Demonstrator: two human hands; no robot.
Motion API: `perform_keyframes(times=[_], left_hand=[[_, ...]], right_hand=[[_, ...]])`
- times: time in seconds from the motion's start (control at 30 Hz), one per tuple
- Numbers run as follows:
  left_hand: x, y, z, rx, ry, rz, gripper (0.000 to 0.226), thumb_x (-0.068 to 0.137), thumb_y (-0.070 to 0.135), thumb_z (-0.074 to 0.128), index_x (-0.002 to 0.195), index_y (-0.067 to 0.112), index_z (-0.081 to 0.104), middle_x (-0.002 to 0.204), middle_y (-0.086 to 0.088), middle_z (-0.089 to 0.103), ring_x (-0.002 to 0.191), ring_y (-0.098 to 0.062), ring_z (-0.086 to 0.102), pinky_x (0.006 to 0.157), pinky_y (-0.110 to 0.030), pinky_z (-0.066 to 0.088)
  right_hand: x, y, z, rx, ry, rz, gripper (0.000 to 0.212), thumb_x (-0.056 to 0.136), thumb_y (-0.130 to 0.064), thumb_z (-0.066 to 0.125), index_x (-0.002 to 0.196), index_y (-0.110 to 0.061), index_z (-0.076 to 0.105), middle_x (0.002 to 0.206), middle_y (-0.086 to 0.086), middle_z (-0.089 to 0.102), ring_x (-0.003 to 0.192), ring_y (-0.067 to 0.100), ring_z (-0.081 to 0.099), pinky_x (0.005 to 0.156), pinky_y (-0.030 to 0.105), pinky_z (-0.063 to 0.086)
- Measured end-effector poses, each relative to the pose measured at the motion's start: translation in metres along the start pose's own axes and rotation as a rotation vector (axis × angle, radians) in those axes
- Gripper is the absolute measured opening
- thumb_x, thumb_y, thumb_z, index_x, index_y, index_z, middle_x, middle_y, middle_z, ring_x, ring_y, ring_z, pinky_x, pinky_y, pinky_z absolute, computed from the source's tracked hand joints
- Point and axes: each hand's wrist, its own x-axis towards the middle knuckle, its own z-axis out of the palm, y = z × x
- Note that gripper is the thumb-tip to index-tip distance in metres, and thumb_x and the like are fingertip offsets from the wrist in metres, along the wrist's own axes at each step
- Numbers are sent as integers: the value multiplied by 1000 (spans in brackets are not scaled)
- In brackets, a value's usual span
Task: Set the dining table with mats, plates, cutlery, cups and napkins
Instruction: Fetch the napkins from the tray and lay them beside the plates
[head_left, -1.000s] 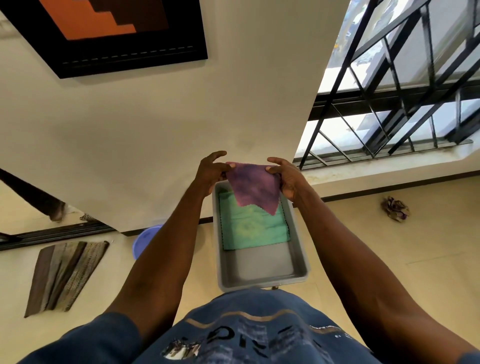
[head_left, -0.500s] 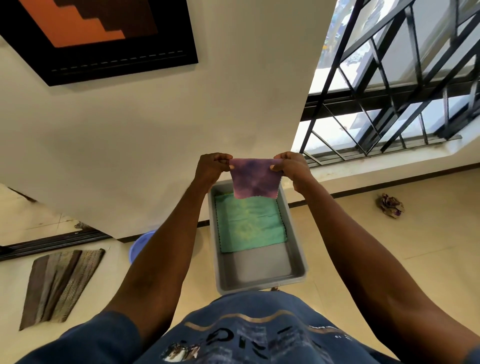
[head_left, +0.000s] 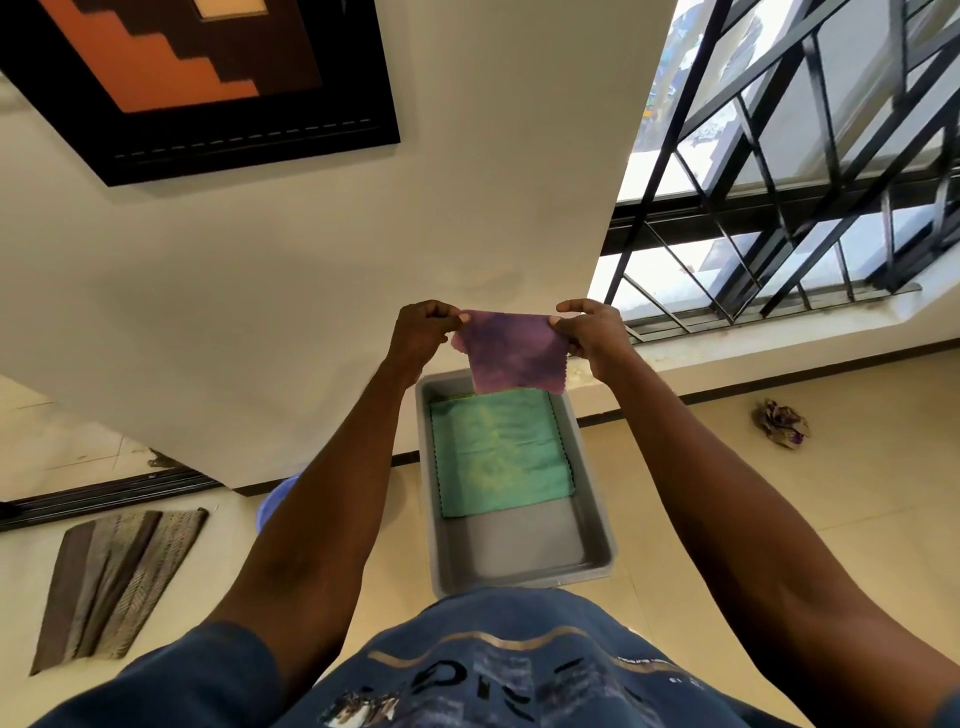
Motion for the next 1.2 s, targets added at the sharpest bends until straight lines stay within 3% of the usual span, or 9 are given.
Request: perform_keyframes(times=[0.1, 0.23, 0.33, 0.5, 0.6, 0.87, 1.03, 1.2], left_hand=[[2, 2, -1, -66, -5, -36, 12, 87, 9, 69, 77, 11, 64, 87, -5, 68, 87, -20, 63, 84, -37, 54], [6, 3, -3, -72, 23, -24, 12, 89, 10, 66, 77, 14, 65, 96, -9, 68, 94, -22, 62, 94, -43, 51], [5, 5, -3, -94, 16, -3, 12, 90, 9, 64, 82, 15, 69, 93, -5, 69, 92, -19, 62, 91, -39, 52], [1, 11, 3, -32, 88, 73, 16, 92, 10, 64, 105, 11, 74, 95, 1, 70, 82, -6, 62, 72, -19, 49], [1, 11, 4, -32, 121, 81, 16, 91, 6, 61, 99, 14, 73, 85, 2, 69, 76, -9, 61, 65, -17, 47], [6, 16, 8, 5, 157, 105, 16, 91, 11, 62, 104, 18, 69, 102, -2, 72, 86, -11, 66, 81, -27, 52], [4, 22, 8, -83, 128, 112, 18, 87, 9, 71, 105, 10, 70, 95, 0, 70, 81, -5, 62, 72, -17, 49], [6, 23, 2, -185, 86, 75, 13, 85, 14, 74, 97, 16, 74, 98, 1, 74, 95, -15, 66, 81, -30, 51]], right_hand=[[-2, -6, 0, 120, -58, 66, 17, 86, -4, 70, 101, -9, 66, 95, 8, 68, 92, 21, 64, 72, 28, 54], [-4, -16, 1, 195, -147, 80, 29, 81, 6, 69, 106, -7, 64, 105, 10, 68, 101, 24, 64, 76, 29, 54], [-5, -19, 2, 233, -176, 66, 37, 81, 8, 66, 114, -9, 64, 113, 11, 67, 103, 26, 63, 82, 32, 55], [-4, -22, 5, 319, -215, 58, 37, 82, 9, 64, 112, -13, 66, 110, 13, 67, 102, 28, 64, 89, 39, 54], [-6, -24, 8, 308, -203, 38, 38, 82, 8, 64, 112, -13, 67, 113, 13, 67, 103, 29, 64, 92, 38, 53], [-8, -26, 9, 345, -147, 42, 20, 81, -4, 70, 99, -14, 69, 101, 6, 67, 97, 25, 59, 80, 35, 48], [-6, -24, 10, 328, -103, 14, 14, 82, -4, 68, 93, -11, 69, 98, 7, 67, 98, 27, 60, 81, 35, 51], [-5, -27, 12, 317, -29, -29, 11, 81, -12, 74, 89, -8, 69, 93, 8, 67, 94, 27, 62, 84, 37, 53]])
